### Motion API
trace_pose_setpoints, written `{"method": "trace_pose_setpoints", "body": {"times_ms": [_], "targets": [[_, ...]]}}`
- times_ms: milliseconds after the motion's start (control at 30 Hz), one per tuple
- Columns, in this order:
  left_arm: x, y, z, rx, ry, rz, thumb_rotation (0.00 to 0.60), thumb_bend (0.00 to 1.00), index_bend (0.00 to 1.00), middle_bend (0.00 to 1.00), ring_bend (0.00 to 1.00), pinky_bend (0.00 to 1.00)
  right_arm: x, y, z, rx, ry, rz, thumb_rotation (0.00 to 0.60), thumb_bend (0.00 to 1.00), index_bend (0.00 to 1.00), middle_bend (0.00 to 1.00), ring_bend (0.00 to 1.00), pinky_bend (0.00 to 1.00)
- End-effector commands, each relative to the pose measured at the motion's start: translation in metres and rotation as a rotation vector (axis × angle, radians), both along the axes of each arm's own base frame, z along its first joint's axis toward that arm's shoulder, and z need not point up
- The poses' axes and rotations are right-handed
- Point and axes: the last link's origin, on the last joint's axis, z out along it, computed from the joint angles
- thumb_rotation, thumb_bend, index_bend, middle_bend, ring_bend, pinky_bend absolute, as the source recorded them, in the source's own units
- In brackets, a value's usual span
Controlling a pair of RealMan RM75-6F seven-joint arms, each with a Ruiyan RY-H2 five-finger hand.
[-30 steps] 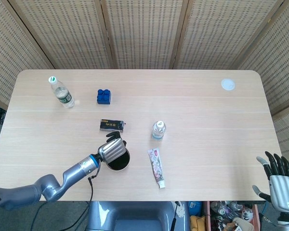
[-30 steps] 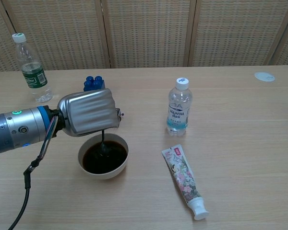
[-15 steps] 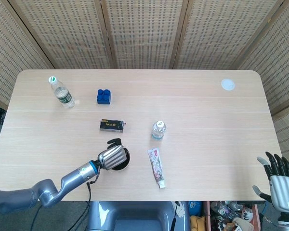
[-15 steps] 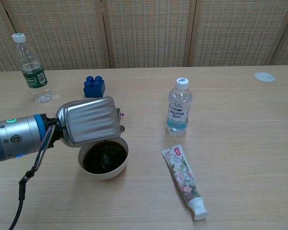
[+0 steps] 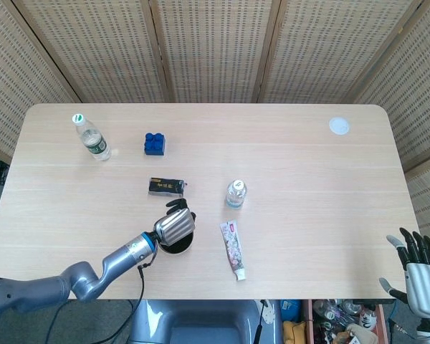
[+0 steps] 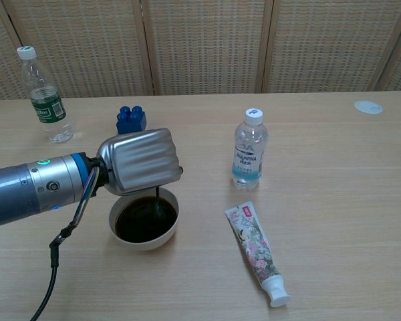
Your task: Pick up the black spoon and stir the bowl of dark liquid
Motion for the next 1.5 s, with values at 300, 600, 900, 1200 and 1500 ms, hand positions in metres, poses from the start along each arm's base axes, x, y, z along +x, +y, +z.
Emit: {"method": "trace_pose_setpoints", "body": {"times_ms": [300,600,900,1200,1500], "targets": [[-0.015,-0.004,0.012,-0.005,-0.003,0.023,0.600,0.56,0.68,0.90,0.82,0.71,0.001,-0.002,-0.001,0.004,0.001,0.005,0.600,0.20,0.23,0.14,0.01,0.01],[-0.015,-0.030,0.014,-0.077,0.002,-0.005,0.600,0.56,0.68,0.90,0.82,0.71,0.001,-0.003,-0.002,0.007,0.000,0.008,0.600,0.20,0.23,0.14,0.01,0.01],[0.002,-0.021,0.004,-0.055,-0.014,-0.012,0.600,0.56,0.68,0.90,0.82,0.71,-0.002,0.000,0.000,0.000,0.000,-0.004,0.600,0.20,0.23,0.14,0.01,0.01],[0.006,-0.004,-0.005,-0.010,-0.007,0.020,0.600,0.56,0.68,0.90,0.82,0.71,-0.003,0.001,0.001,-0.002,0.000,-0.010,0.600,0.20,0.23,0.14,0.01,0.01],[-0.004,0.008,-0.003,0.027,-0.006,0.065,0.600,0.56,0.68,0.90,0.82,0.71,-0.003,0.000,-0.001,0.005,0.001,-0.011,0.600,0.20,0.23,0.14,0.01,0.01]]}}
